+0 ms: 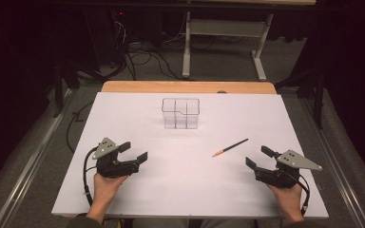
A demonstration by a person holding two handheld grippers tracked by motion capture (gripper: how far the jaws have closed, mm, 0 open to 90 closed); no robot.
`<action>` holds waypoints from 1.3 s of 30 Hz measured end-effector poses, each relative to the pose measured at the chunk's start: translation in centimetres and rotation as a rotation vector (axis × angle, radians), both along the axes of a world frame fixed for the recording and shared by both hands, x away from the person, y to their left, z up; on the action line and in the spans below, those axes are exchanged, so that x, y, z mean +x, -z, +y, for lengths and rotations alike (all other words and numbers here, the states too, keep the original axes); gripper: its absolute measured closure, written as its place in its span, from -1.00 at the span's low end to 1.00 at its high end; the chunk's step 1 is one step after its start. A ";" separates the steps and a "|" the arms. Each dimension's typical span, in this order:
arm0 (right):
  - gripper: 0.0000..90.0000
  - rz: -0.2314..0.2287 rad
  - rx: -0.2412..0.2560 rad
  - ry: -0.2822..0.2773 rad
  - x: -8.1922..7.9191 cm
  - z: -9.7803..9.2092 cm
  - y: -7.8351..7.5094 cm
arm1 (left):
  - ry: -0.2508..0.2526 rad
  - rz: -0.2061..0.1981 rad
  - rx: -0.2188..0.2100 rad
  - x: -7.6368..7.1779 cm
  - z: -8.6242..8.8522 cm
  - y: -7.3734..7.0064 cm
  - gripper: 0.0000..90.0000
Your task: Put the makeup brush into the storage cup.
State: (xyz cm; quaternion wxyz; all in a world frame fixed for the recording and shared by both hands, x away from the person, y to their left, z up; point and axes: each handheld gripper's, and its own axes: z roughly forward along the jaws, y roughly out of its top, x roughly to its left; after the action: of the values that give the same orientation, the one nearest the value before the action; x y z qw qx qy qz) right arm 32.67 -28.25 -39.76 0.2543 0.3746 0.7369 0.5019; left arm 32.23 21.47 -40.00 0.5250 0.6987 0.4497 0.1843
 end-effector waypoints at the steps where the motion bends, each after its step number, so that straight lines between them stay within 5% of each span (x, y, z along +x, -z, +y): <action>1: -0.41 0.002 0.001 0.001 0.0 0.0 0.0 | 0.000 0.000 0.000 0.0 0.0 0.0 -0.59; 39: -0.41 -0.006 0.000 -0.005 -0.1 0.1 -0.1 | 0.004 0.002 -0.003 0.0 0.0 0.0 -0.59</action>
State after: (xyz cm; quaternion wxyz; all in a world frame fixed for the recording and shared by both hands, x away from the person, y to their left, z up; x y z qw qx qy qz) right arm 32.55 -28.17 -39.69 0.2553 0.3713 0.7371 0.5037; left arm 32.22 21.43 -40.01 0.5262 0.6988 0.4490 0.1819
